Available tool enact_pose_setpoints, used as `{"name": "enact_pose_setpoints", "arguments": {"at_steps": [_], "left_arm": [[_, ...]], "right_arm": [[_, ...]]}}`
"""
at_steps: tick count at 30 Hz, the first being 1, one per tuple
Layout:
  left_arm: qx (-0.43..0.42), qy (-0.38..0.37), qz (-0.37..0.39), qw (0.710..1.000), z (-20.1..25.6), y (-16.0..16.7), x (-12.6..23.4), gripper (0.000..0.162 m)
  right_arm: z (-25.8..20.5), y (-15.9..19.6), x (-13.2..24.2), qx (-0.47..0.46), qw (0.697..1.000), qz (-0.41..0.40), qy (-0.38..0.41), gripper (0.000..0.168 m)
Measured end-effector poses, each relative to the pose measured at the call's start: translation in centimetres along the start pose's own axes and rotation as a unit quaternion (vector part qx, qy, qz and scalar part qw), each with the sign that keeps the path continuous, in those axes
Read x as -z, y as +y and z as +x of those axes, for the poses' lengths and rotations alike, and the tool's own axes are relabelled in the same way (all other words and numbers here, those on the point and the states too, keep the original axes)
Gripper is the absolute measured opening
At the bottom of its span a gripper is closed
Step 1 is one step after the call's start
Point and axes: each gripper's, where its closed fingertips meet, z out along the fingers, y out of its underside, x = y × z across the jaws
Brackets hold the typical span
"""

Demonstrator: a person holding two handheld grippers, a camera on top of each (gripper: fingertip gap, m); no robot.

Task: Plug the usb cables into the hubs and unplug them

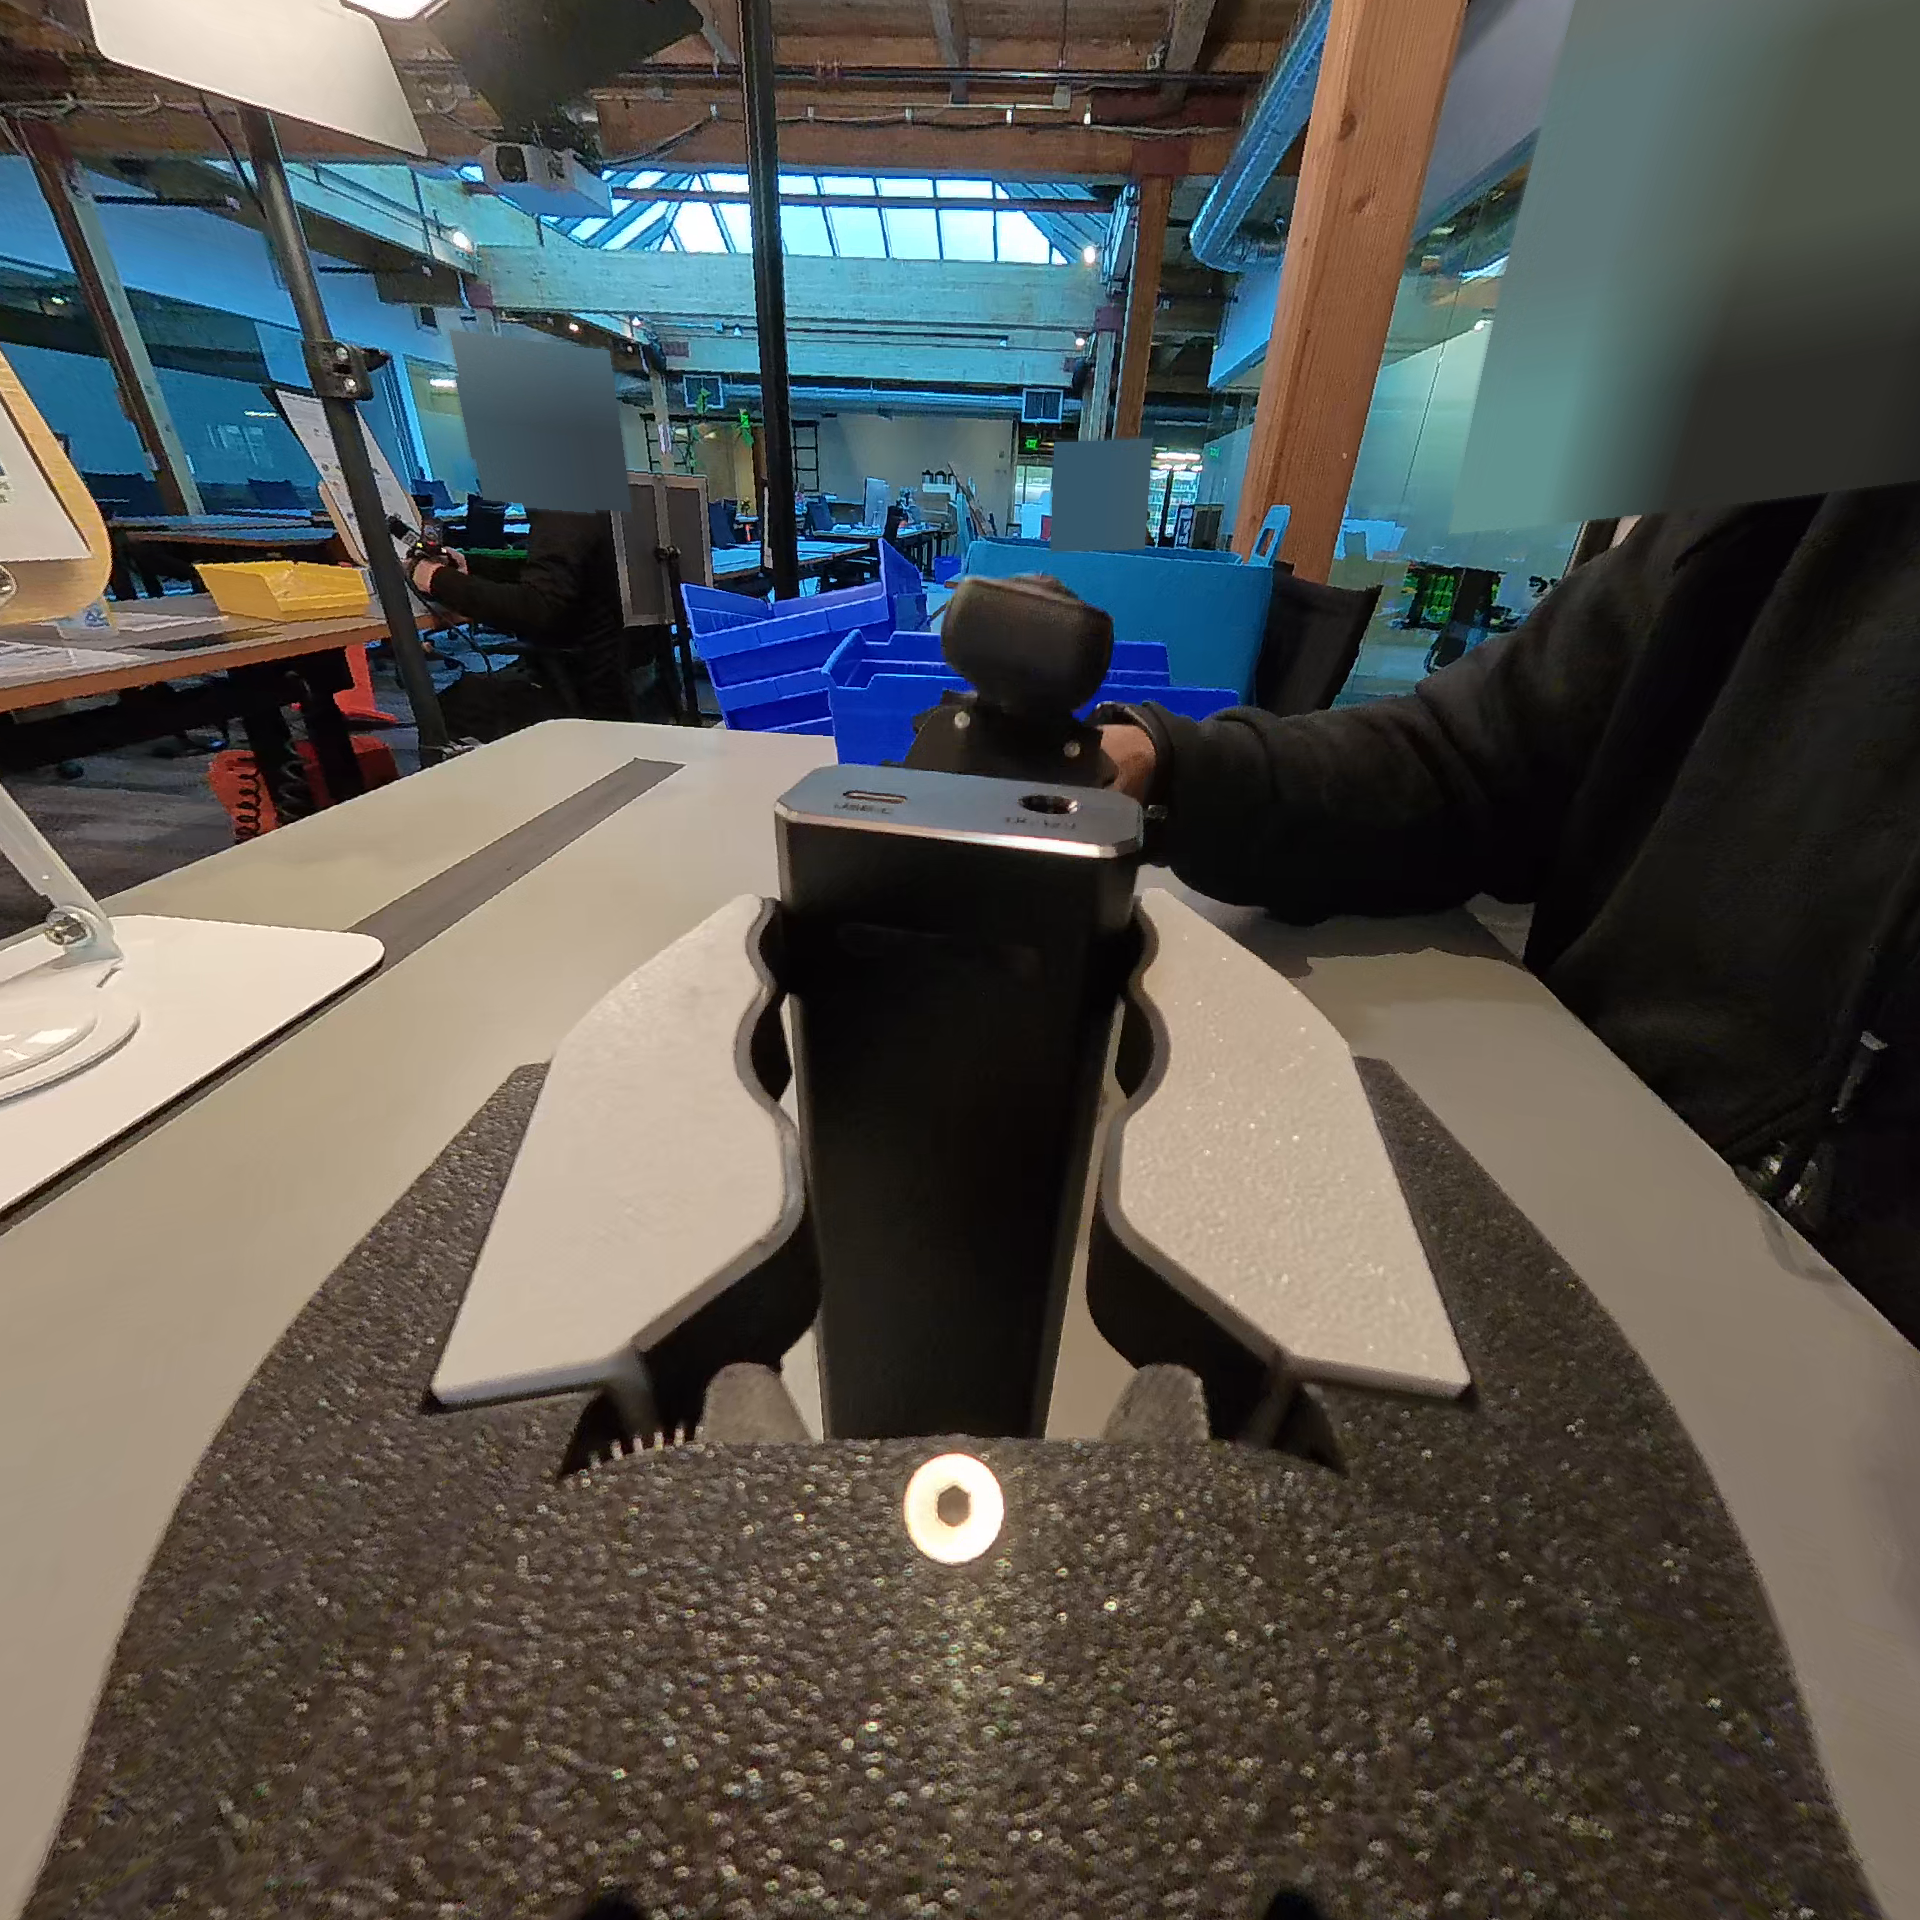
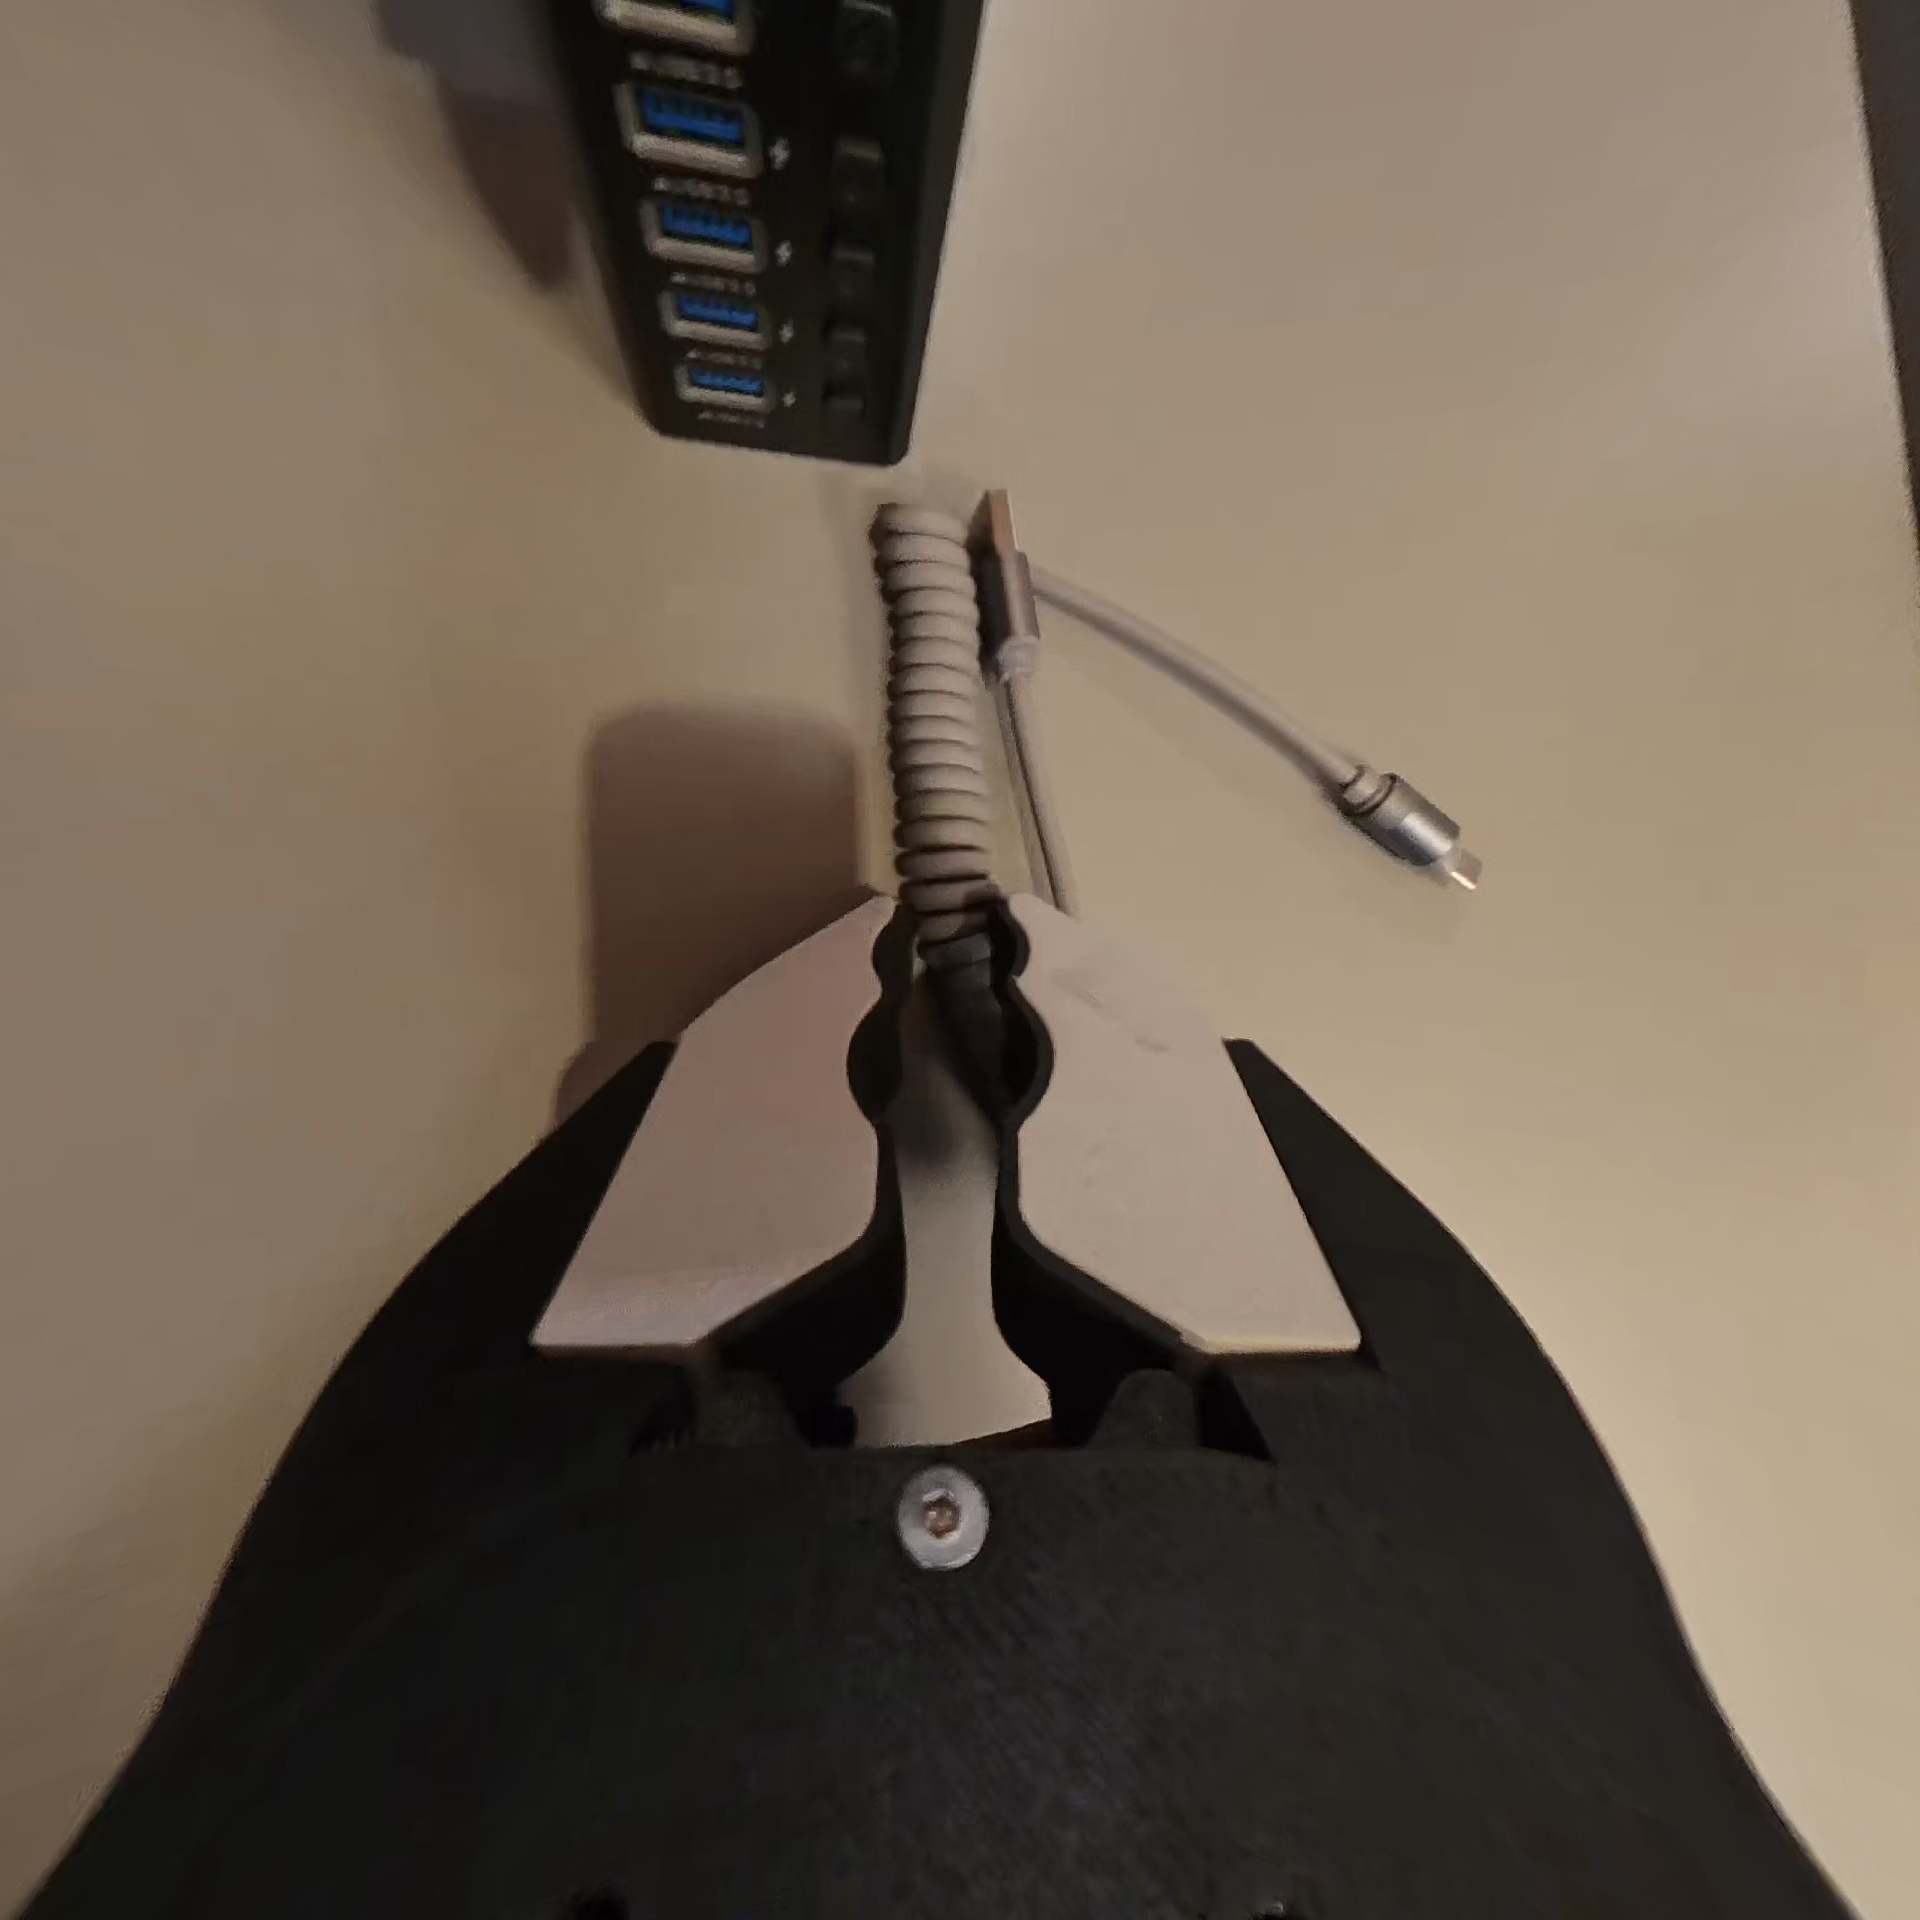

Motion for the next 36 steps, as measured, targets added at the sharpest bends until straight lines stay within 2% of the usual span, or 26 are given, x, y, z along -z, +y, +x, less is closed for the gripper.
{"name": "enact_pose_setpoints", "arguments": {"at_steps": [2,4,6,9,13,14,17,19,20,22,25,30,36], "left_arm": [[0.001,0.001,0.001,1.0,0.0,0.0,0.0,0.061],[0.0,0.0,0.0,1.0,0.0,0.0,-0.1,0.062],[0.001,0.001,0.0,1.0,0.1,0.0,-0.1,0.062],[0.001,0.004,0.002,1.0,0.1,0.0,-0.2,0.061],[0.002,0.005,0.005,1.0,0.2,0.0,-0.2,0.062],[0.002,0.005,0.005,1.0,0.2,0.0,-0.2,0.062],[0.002,0.004,0.003,1.0,0.2,0.0,-0.2,0.062],[0.002,0.004,0.002,1.0,0.2,0.1,-0.3,0.062],[0.002,0.004,0.002,1.0,0.2,0.1,-0.3,0.062],[0.002,0.005,0.002,1.0,0.2,0.1,-0.2,0.062],[0.003,0.006,0.002,1.0,0.2,0.1,-0.2,0.062],[0.006,0.01,0.008,1.0,0.3,0.1,-0.3,0.062],[0.011,0.015,0.018,1.0,0.3,0.0,-0.3,0.062]], "right_arm": [[-1.6,0.7,1.2,0.006,0.998,0.001,-0.055,0.0],[-2.8,3.2,1.9,0.025,0.996,-0.045,-0.078,0.0],[-4.0,4.3,3.0,0.024,0.994,-0.036,-0.1,0.0],[-3.5,4.8,3.7,0.022,0.998,-0.019,-0.062,0.0],[-0.2,2.8,3.6,-0.004,1.0,0.019,0.024,0.028],[0.5,2.4,3.4,-0.008,0.999,0.017,0.03,0.03],[1.7,1.5,2.2,-0.026,1.0,0.013,0.005,0.049],[1.6,1.7,1.0,-0.037,0.999,-0.008,-0.03,0.052],[1.5,2.0,0.4,-0.038,0.998,-0.024,-0.038,0.05],[1.4,1.8,0.1,-0.051,0.997,-0.02,-0.05,0.019],[0.0,2.6,0.9,-0.018,0.997,-0.013,-0.069,0.019],[-4.0,5.7,4.5,0.017,0.991,-0.003,-0.133,0.019],[-5.6,7.8,6.9,-0.018,0.991,0.002,-0.129,0.023]]}}
